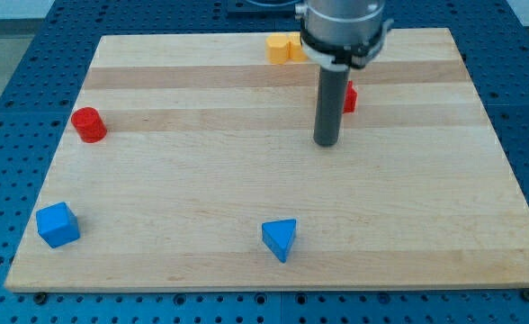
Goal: Move the red star closer to green star
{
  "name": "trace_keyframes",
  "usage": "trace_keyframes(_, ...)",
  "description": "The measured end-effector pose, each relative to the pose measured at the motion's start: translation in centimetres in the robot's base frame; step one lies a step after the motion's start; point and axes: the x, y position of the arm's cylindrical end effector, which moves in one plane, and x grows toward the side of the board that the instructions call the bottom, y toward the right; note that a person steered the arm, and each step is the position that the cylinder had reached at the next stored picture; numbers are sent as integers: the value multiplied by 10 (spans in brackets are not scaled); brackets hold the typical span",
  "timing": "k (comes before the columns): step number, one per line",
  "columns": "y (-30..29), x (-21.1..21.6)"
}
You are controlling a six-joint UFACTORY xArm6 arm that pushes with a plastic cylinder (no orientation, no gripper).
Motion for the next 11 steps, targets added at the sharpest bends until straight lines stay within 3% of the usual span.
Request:
trace_keyframes(4, 58, 5)
trace_keyframes(9, 58, -72)
trace_keyframes(11, 41, -72)
